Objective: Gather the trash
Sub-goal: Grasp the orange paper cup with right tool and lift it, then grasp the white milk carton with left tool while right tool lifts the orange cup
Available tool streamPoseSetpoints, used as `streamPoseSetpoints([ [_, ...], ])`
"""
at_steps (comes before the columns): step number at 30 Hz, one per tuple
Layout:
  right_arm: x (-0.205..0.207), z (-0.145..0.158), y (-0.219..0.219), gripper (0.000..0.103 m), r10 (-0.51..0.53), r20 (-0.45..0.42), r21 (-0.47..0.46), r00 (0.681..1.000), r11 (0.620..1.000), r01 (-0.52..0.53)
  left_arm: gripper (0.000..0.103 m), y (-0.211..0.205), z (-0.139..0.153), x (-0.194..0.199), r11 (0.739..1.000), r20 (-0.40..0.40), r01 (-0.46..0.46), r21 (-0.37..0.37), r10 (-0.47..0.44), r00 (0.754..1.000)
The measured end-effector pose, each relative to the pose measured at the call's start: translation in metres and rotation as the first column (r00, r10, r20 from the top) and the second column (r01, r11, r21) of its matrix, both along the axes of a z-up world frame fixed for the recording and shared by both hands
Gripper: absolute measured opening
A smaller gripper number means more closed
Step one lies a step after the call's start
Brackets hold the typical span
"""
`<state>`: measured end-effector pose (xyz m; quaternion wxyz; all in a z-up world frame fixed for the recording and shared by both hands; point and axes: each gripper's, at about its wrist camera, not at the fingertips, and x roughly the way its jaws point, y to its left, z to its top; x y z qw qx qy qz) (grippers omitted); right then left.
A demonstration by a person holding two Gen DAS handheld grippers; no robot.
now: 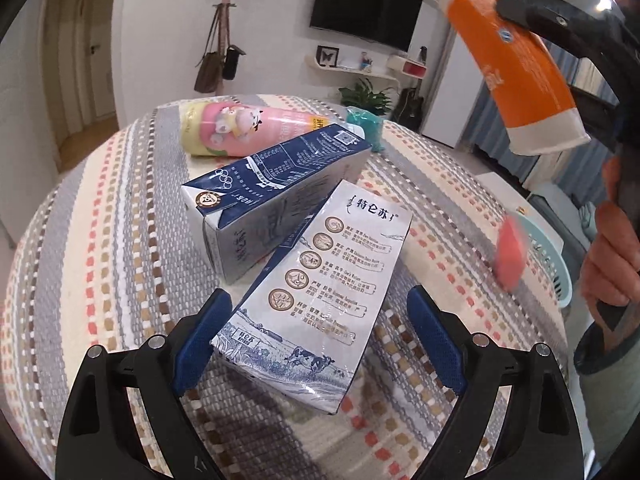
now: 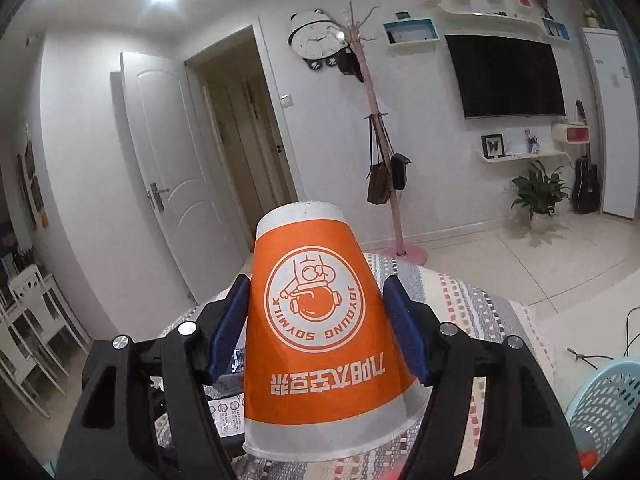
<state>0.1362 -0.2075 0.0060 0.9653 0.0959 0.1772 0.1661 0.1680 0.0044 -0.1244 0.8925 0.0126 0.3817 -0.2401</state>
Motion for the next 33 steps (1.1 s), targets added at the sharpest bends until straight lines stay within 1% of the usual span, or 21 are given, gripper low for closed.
streamPoseSetpoints([
  [2,0.000,0.001,0.005,0.064,0.001,-0.012,-0.025,1.000,1.000,-0.002,0.087,-0.001,0.000,0.003,1.000,-0.006,-0.003,0.011,0.004,1.000],
  [4,0.001,0.001,0.010,0.065,-0.020,-0.044,-0.061,0.999,0.998,0.017,0.087,-0.002,0.000,0.007,1.000,-0.013,-0.005,0.015,0.005,1.000],
  [5,0.005,-0.001,0.009,0.066,-0.033,-0.080,-0.087,0.996,0.996,0.026,0.087,-0.003,0.000,0.007,1.000,-0.016,-0.004,0.016,0.004,1.000],
  [6,0.008,-0.005,0.011,0.066,-0.039,-0.142,-0.125,0.989,0.992,0.021,0.087,-0.003,0.000,0.007,1.000,-0.019,-0.006,0.019,0.007,1.000],
  [7,0.012,-0.009,0.011,0.066,-0.035,-0.183,-0.142,0.982,0.990,0.008,0.086,-0.004,0.000,0.008,1.000,-0.021,-0.009,0.026,0.010,1.000],
  [9,0.011,-0.023,0.012,0.066,-0.002,-0.287,-0.165,0.958,0.985,-0.047,0.086,-0.009,0.000,0.009,0.999,-0.019,-0.009,0.048,0.010,1.000],
  [10,0.008,-0.034,0.013,0.066,0.010,-0.346,-0.174,0.938,0.982,-0.074,0.086,-0.012,0.001,0.008,0.998,-0.015,-0.004,0.066,0.005,1.000],
  [12,-0.002,-0.052,0.015,0.066,0.017,-0.413,-0.203,0.910,0.973,-0.111,0.086,-0.016,0.001,0.007,0.998,-0.026,0.017,0.066,-0.015,1.000],
  [14,-0.013,-0.066,0.018,0.067,0.031,-0.446,-0.211,0.894,0.967,-0.139,0.086,-0.021,0.000,0.003,0.997,-0.051,0.053,0.050,-0.050,0.997],
  [16,-0.016,-0.082,0.017,0.067,0.013,-0.478,-0.231,0.878,0.963,-0.140,0.086,-0.028,0.000,0.003,0.996,-0.057,0.062,0.068,-0.058,0.997],
  [18,-0.018,-0.089,0.016,0.068,0.018,-0.484,-0.231,0.875,0.962,-0.147,0.086,-0.034,0.000,0.006,0.994,-0.057,0.055,0.090,-0.050,0.997],
  [19,-0.019,-0.090,0.015,0.070,0.026,-0.482,-0.218,0.876,0.964,-0.149,0.086,-0.037,0.000,0.007,0.994,-0.060,0.051,0.094,-0.045,0.997],
  [20,-0.021,-0.090,0.012,0.076,0.028,-0.481,-0.199,0.876,0.970,-0.140,0.086,-0.038,0.001,0.010,0.994,-0.066,0.046,0.094,-0.040,0.997],
  [21,-0.024,-0.089,0.004,0.078,0.027,-0.476,-0.172,0.879,0.977,-0.123,0.086,-0.039,0.001,0.013,0.995,-0.072,0.042,0.091,-0.035,0.997],
  [23,-0.030,-0.092,-0.010,0.079,0.041,-0.478,-0.109,0.877,0.989,-0.105,0.086,-0.041,0.003,0.017,0.996,-0.084,0.034,0.079,-0.028,0.996],
  [26,-0.036,-0.105,-0.033,0.079,0.075,-0.513,0.035,0.855,0.997,-0.067,0.086,-0.043,0.003,0.024,0.997,-0.097,0.024,0.068,-0.018,0.995],
  [27,-0.039,-0.113,-0.041,0.079,0.086,-0.528,0.088,0.845,0.995,-0.046,0.086,-0.045,0.002,0.025,0.997,-0.100,0.019,0.078,-0.011,0.995],
  [29,-0.047,-0.117,-0.045,0.079,0.103,-0.527,0.143,0.843,0.989,-0.032,0.084,-0.052,-0.001,0.032,0.993,-0.105,0.008,0.115,0.004,0.994],
  [30,-0.050,-0.119,-0.046,0.079,0.112,-0.526,0.160,0.843,0.987,-0.031,0.080,-0.055,-0.002,0.033,0.992,-0.107,0.003,0.129,0.011,0.994],
  [31,-0.051,-0.122,-0.045,0.079,0.121,-0.526,0.173,0.842,0.984,-0.034,0.079,-0.060,-0.004,0.034,0.988,-0.091,-0.012,0.151,0.026,0.996],
  [33,-0.052,-0.122,-0.040,0.079,0.129,-0.520,0.175,0.844,0.984,-0.043,0.074,-0.063,-0.004,0.034,0.985,-0.079,-0.016,0.173,0.030,0.996],
])
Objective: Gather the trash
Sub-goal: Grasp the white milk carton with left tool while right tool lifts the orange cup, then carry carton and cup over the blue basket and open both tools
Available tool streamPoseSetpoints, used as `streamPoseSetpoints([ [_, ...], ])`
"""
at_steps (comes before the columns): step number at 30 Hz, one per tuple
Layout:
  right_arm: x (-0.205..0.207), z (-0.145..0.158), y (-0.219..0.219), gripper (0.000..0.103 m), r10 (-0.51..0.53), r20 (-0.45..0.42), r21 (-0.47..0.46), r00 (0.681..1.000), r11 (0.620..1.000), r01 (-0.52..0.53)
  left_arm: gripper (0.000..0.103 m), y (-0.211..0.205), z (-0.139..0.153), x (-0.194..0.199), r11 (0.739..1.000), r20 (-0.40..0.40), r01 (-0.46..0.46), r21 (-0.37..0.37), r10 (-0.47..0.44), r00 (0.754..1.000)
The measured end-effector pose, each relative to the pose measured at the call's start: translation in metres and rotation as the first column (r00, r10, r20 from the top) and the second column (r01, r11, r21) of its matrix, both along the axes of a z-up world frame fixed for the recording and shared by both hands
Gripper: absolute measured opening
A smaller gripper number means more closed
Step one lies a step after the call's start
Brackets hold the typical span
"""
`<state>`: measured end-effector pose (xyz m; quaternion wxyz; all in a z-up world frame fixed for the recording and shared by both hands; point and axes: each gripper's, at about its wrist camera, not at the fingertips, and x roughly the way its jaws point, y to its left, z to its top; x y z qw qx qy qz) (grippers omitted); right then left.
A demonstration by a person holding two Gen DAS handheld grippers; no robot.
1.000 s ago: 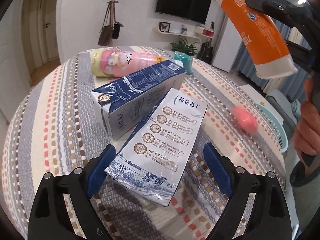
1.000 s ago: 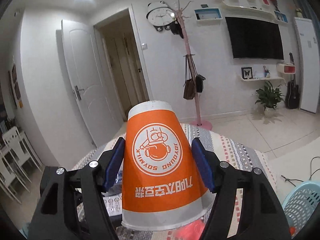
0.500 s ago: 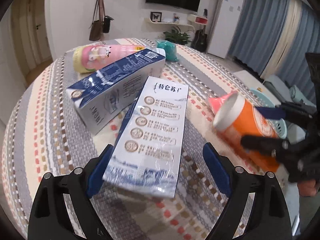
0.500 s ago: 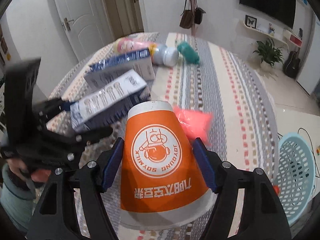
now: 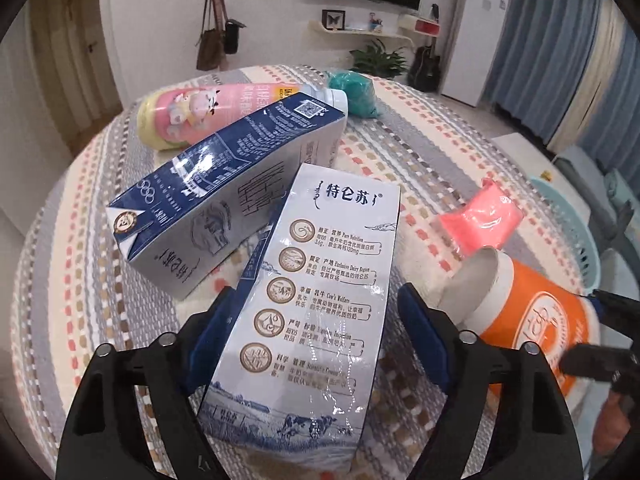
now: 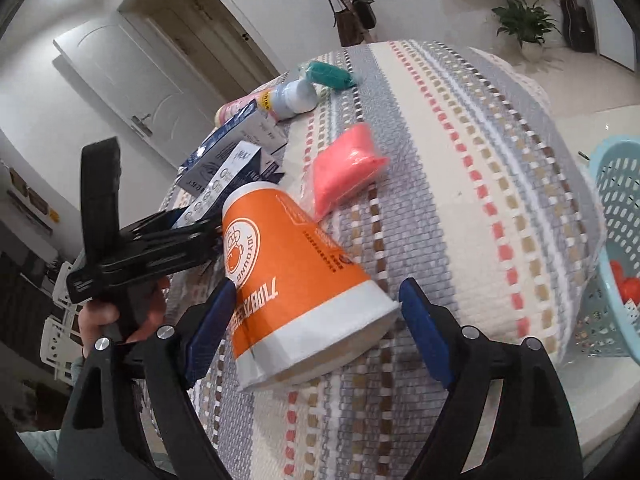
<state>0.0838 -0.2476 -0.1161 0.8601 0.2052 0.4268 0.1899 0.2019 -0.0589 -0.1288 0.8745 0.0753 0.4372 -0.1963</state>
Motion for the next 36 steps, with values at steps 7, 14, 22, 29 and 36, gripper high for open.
streamPoseSetpoints([
  [7,0.001,0.000,0.024,0.072,0.026,0.018,-0.034,1.000,0.999,-0.025,0.061,0.006,0.000,-0.012,0.999,0.031,-0.033,0.007,0.032,0.999],
  [14,-0.009,0.007,0.037,0.042,0.072,0.047,-0.038,0.996,0.997,-0.071,0.056,0.014,0.001,-0.031,0.997,0.055,-0.061,-0.050,0.063,0.996],
  [22,-0.028,0.043,0.015,0.042,0.009,0.169,-0.071,0.986,0.998,0.003,0.056,0.029,0.043,-0.061,0.983,0.173,-0.060,-0.173,0.090,0.981],
  [29,-0.043,0.068,-0.035,0.042,-0.142,0.253,-0.118,0.957,0.977,0.176,0.056,0.002,0.085,-0.081,0.977,0.262,0.046,-0.210,0.011,0.965],
  [36,-0.052,0.080,-0.093,0.042,-0.336,0.300,-0.231,0.893,0.883,0.409,0.056,-0.061,0.106,-0.083,0.956,0.281,0.168,-0.240,-0.097,0.955],
])
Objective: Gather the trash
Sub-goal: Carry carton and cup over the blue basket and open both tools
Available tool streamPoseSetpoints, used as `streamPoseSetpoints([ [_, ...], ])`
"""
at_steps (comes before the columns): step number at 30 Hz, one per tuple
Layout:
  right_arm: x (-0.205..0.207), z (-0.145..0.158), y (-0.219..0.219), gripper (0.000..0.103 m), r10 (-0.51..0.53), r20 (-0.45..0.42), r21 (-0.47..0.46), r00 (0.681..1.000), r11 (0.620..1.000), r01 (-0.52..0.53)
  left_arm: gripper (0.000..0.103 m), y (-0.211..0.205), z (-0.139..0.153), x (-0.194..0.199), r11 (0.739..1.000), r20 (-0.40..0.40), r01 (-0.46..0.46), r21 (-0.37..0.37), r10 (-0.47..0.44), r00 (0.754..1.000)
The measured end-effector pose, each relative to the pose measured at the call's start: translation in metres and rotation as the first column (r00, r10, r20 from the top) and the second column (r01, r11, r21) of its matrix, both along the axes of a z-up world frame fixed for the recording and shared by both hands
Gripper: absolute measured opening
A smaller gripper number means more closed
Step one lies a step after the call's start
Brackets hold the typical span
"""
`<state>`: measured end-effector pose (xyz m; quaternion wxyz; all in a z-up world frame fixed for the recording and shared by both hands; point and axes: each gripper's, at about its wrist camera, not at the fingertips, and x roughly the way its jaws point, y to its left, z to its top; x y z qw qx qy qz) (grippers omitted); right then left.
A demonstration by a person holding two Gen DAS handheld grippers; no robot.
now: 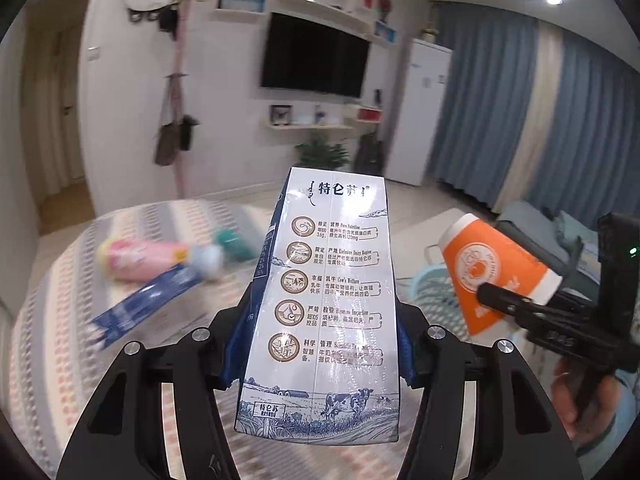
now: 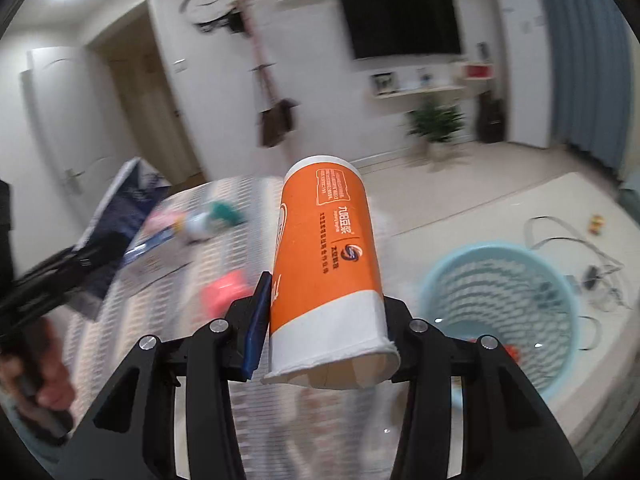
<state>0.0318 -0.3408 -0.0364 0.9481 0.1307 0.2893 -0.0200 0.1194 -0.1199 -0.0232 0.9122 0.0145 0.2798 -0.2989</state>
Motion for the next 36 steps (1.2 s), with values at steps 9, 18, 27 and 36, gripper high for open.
streamPoseSetpoints([
  [9,-0.003,-0.015,-0.085,0.042,-0.218,-0.036,-0.036,0.975,0.975,0.217,0.056,-0.104,-0.001,0.006,0.985,-0.029,0.172,0.002,-0.171,0.985],
  [18,-0.012,-0.069,-0.137,0.044,-0.313,-0.157,-0.025,0.937,0.949,0.313,0.056,-0.191,-0.057,0.013,0.949,-0.161,0.314,0.043,-0.303,0.939],
  [27,-0.013,-0.116,-0.164,0.046,-0.335,-0.281,0.019,0.899,0.935,0.355,0.057,-0.231,-0.104,0.023,0.922,-0.296,0.380,0.072,-0.344,0.891],
  [36,-0.021,-0.125,-0.174,0.055,-0.338,-0.305,0.081,0.890,0.922,0.378,0.075,-0.243,-0.108,0.025,0.916,-0.318,0.399,0.050,-0.364,0.875],
])
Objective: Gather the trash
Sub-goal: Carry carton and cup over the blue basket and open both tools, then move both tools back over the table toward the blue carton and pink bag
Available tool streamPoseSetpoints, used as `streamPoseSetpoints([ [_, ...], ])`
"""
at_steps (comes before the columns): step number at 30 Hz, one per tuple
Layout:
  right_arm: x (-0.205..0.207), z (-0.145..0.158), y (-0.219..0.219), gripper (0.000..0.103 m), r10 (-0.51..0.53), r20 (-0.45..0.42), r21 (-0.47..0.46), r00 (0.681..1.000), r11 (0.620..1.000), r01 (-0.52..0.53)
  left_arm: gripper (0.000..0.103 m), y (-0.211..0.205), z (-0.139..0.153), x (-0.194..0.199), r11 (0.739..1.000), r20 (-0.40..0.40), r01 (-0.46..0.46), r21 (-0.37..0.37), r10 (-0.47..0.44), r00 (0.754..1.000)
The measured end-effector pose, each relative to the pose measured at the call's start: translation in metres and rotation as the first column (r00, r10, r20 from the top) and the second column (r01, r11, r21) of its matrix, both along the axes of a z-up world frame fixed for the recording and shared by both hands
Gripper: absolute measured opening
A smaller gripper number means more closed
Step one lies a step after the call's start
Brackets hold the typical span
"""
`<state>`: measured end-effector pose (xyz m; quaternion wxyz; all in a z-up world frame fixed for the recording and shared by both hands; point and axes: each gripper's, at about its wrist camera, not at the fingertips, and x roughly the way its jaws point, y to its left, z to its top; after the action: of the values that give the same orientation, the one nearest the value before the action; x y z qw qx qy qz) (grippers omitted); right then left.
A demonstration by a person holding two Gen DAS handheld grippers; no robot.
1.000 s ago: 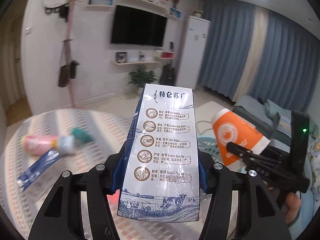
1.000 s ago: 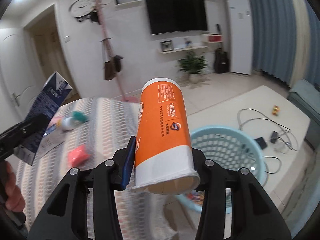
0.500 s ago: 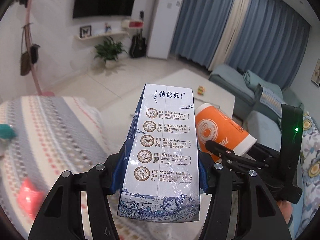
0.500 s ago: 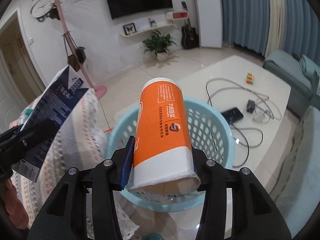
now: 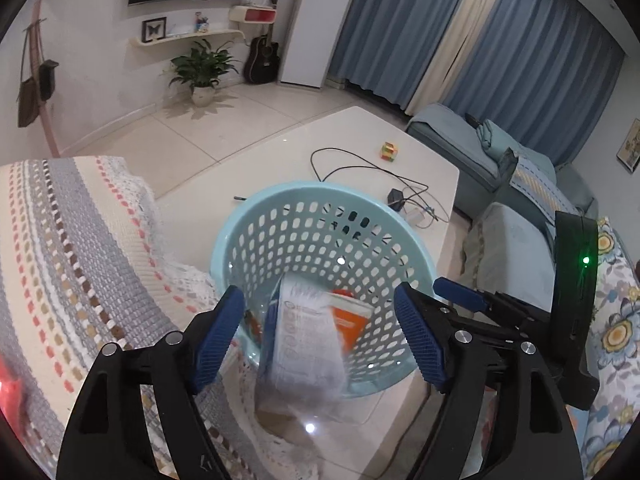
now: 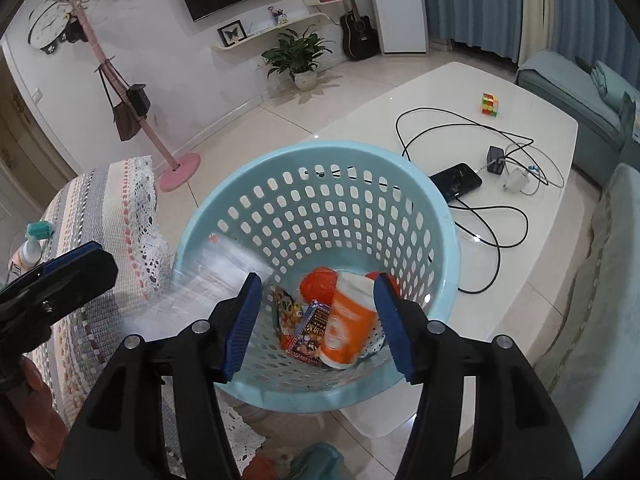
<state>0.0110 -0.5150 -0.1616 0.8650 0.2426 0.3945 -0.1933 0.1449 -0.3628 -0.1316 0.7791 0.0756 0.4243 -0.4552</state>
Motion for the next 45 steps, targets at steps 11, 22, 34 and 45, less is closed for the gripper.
streamPoseSetpoints([
  [11,-0.001,0.012,0.013,0.055,0.027,0.010,-0.033,1.000,0.999,-0.027,0.075,0.028,0.011,-0.002,1.000,0.017,-0.020,-0.021,0.021,1.000],
  [22,0.009,0.062,0.071,0.055,0.136,0.092,-0.115,0.986,0.986,-0.125,0.075,0.104,0.055,-0.006,0.992,0.114,-0.085,-0.089,0.095,0.989],
  [34,0.055,0.106,0.187,0.055,0.373,0.170,-0.114,0.912,0.927,-0.357,0.075,0.258,0.083,0.046,0.939,0.166,-0.326,-0.110,0.341,0.925],
  [45,0.096,0.078,0.265,0.065,0.518,0.085,0.017,0.851,0.854,-0.521,0.085,0.363,0.068,0.121,0.861,0.183,-0.508,0.010,0.498,0.848],
])
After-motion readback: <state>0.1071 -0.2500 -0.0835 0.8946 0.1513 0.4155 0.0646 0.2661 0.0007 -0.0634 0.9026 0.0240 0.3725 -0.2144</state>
